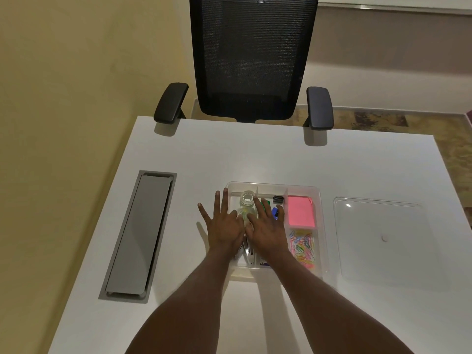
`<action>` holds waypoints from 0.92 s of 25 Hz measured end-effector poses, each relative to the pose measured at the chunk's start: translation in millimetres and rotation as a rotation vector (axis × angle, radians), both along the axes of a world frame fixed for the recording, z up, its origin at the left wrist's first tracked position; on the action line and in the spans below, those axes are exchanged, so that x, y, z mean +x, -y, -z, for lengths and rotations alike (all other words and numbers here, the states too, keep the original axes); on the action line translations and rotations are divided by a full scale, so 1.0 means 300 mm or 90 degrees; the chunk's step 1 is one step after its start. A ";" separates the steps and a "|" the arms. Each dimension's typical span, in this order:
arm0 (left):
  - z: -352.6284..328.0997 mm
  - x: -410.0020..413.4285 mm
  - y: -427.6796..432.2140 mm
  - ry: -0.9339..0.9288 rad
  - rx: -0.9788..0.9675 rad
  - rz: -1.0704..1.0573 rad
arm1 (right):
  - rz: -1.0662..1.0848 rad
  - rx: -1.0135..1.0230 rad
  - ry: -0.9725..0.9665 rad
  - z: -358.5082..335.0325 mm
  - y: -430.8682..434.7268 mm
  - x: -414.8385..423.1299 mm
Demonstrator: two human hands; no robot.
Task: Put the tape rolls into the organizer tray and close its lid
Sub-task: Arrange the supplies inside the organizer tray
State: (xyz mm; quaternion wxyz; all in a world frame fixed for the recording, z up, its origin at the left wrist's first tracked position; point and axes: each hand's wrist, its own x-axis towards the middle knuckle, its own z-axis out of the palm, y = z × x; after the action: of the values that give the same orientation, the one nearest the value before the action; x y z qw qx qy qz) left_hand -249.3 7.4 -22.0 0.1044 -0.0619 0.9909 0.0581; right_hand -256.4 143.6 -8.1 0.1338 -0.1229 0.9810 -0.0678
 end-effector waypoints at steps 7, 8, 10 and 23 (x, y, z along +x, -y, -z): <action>-0.002 0.010 -0.019 0.058 0.031 -0.061 | -0.023 -0.015 0.013 -0.006 -0.001 0.007; -0.005 0.010 -0.021 0.061 0.041 -0.066 | -0.007 -0.016 0.000 -0.005 -0.003 0.009; -0.015 0.006 -0.026 0.067 0.066 -0.073 | 0.015 -0.008 -0.005 0.001 -0.002 0.014; -0.051 0.004 -0.024 0.140 0.144 -0.120 | 0.005 0.036 0.039 0.011 -0.031 0.013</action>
State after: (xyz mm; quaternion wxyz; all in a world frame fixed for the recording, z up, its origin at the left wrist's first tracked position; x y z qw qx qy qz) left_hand -248.2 14.7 -6.6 0.2122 -0.1487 0.9505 0.1716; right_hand -252.4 152.7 -11.4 0.1667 -0.1128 0.9785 -0.0440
